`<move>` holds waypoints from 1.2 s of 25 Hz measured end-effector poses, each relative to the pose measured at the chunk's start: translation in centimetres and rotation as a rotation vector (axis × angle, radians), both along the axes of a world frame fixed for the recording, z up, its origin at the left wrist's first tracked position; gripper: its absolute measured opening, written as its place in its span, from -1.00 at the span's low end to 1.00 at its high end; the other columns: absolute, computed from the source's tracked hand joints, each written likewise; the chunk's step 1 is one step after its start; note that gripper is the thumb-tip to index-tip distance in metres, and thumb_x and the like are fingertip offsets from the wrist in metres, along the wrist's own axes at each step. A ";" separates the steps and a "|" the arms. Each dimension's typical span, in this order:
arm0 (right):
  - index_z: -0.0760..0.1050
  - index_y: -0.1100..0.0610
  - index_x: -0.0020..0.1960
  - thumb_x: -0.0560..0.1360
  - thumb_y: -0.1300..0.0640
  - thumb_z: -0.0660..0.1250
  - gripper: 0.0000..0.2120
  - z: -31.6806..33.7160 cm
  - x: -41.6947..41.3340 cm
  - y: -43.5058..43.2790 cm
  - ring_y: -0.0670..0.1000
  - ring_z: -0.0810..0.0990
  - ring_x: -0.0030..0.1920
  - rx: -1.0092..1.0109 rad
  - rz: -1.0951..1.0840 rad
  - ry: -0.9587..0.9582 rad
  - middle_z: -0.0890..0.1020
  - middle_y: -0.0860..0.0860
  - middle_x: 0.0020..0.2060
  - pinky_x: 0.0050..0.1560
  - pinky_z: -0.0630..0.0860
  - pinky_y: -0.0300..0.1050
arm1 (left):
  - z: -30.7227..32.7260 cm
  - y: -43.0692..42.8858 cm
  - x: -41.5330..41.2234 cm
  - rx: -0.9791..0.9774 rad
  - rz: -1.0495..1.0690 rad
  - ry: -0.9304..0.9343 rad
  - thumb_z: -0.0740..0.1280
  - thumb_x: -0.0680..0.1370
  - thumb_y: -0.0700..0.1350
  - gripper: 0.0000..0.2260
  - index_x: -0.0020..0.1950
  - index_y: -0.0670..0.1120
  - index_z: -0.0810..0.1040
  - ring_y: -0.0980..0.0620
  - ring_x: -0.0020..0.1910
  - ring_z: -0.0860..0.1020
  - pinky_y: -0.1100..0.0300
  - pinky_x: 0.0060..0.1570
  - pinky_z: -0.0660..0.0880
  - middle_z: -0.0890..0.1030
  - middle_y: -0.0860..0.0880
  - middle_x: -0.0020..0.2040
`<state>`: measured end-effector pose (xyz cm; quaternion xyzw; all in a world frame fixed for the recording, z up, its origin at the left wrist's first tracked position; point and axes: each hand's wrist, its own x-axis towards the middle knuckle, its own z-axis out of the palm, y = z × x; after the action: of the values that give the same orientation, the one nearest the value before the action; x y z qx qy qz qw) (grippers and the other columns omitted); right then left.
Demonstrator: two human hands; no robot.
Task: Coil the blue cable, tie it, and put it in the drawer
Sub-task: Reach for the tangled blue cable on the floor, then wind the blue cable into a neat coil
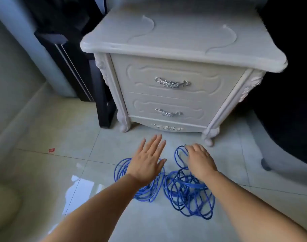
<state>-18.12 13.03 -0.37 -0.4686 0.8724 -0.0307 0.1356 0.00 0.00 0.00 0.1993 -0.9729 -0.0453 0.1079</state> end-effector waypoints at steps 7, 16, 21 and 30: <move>0.39 -0.01 0.36 0.59 -0.01 0.08 -0.63 -7.2 0.4 -2.2 0.17 0.16 0.42 0.521 -0.003 0.065 0.32 0.08 0.42 0.45 0.08 0.15 | -6.2 -0.5 2.0 -0.040 0.046 -0.032 0.11 0.61 0.12 -0.49 0.48 -0.12 0.37 -0.07 0.48 0.35 -0.02 0.45 0.14 0.39 -0.11 0.49; 0.59 -0.13 -0.13 0.49 0.24 0.32 -0.74 -0.5 0.8 -1.0 0.01 0.51 0.10 -0.272 -0.197 -0.192 0.65 -0.08 -0.05 0.15 0.35 -0.13 | -1.5 0.6 1.9 0.245 0.087 -0.072 0.07 0.66 0.11 -0.47 0.60 -0.02 0.09 -0.02 0.57 0.13 0.07 0.55 -0.01 0.12 -0.01 0.60; 0.40 -0.06 -0.20 0.44 0.31 0.44 -0.68 9.6 2.8 0.6 -0.04 0.57 -0.13 -0.563 -0.213 -0.556 0.60 -0.13 -0.22 0.02 0.49 -0.08 | 6.4 2.0 0.6 0.467 0.108 0.190 0.21 0.65 -0.02 -0.48 0.59 0.02 0.14 -0.05 0.51 0.25 0.11 0.44 0.22 0.19 -0.03 0.59; 0.44 -0.13 -0.02 0.52 0.37 0.25 -0.64 20.6 10.7 6.9 0.00 0.66 -0.15 -0.701 -0.081 -0.602 0.68 0.05 -0.16 -0.07 0.58 -0.18 | 18.2 8.0 4.4 0.656 0.075 0.280 0.26 0.63 0.03 -0.82 -0.07 -0.02 0.55 0.07 -0.33 0.42 0.15 -0.27 0.33 0.49 0.00 -0.31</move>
<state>-7.43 19.94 20.19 -0.4221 0.7488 -0.4636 0.2150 4.41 7.99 18.20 0.2508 -0.8745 -0.3779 0.1719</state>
